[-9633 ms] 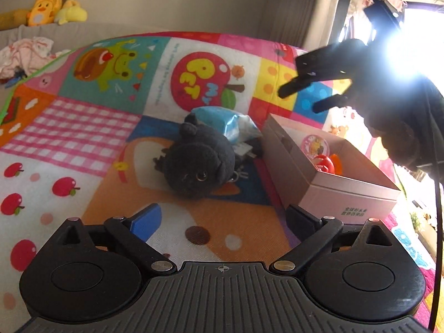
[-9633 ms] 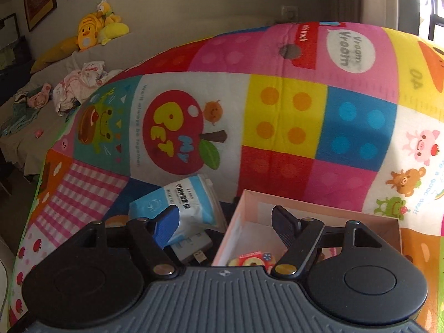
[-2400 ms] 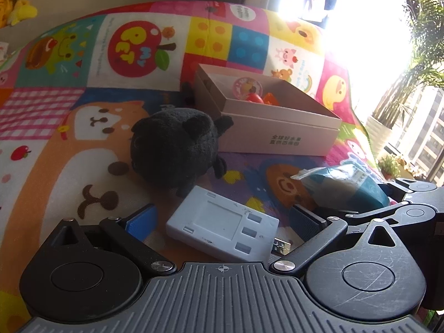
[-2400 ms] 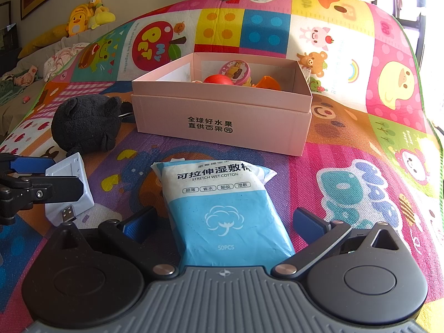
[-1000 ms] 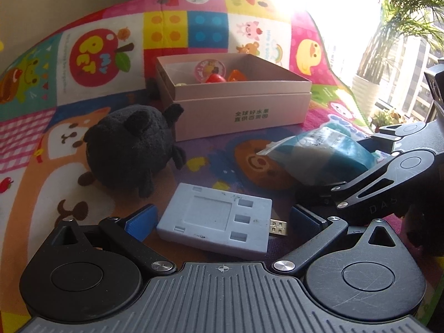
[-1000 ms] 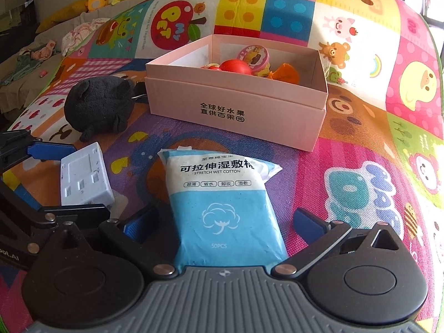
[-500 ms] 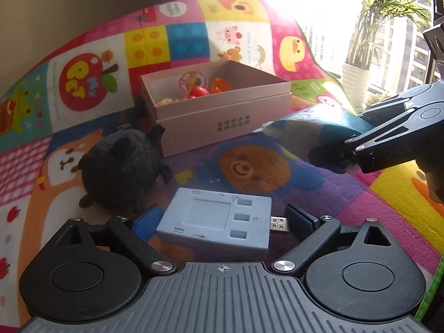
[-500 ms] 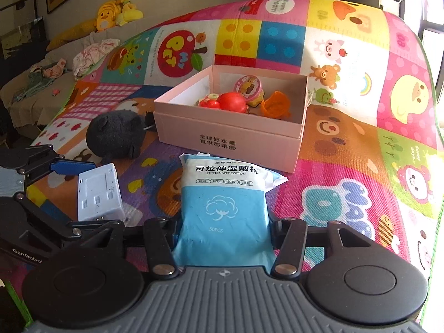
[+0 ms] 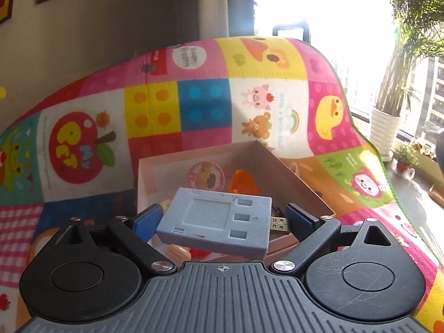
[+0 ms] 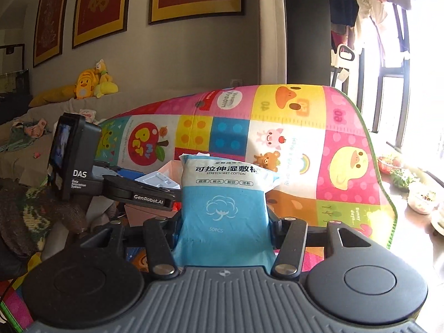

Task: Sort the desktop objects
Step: 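Lift the wipes pack into the pink box with right while left drops the power bank in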

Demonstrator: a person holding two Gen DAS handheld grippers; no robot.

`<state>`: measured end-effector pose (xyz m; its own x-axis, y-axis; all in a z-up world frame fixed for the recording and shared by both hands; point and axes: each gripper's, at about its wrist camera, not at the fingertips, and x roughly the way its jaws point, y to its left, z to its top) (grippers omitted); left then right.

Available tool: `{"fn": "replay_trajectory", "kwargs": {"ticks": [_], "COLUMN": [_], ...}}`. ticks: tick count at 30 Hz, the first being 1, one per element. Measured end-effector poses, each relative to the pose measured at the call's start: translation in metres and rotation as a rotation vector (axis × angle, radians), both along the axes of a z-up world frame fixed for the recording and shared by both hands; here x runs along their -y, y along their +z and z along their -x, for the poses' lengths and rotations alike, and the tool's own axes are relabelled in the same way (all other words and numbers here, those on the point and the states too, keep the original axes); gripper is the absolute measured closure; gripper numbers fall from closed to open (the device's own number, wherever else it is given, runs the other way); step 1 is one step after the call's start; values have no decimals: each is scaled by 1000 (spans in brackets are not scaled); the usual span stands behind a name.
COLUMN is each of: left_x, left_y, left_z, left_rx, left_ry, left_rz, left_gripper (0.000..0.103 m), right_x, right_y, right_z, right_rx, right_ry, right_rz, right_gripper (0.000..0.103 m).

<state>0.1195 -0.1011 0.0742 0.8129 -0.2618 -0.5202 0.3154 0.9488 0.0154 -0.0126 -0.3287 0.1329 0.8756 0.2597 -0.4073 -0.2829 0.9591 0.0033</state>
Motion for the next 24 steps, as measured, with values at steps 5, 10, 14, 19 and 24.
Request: {"fn": "replay_trajectory", "kwargs": {"ticks": [5, 10, 14, 19, 24], "left_x": [0, -30, -55, -84, -102], "left_y": [-21, 0, 1, -9, -26], "left_z": [-21, 23, 63, 96, 104], "left_rx": [-74, 23, 73, 50, 26], "left_ry": [-13, -42, -29, -13, 26], "left_rz": [37, 103, 107, 160, 162], "left_gripper": [5, 1, 1, 0, 0], "right_x": [3, -8, -27, -60, -97], "right_y": [-10, -15, -18, -26, -47], "right_z": [-14, -42, -90, -156, -202], "right_rx": [-39, -59, -107, -181, -240], "right_ry": [-26, -37, -28, -62, -88], "right_rz": [5, 27, 22, 15, 69], "right_gripper": [51, 51, 51, 51, 45]}}
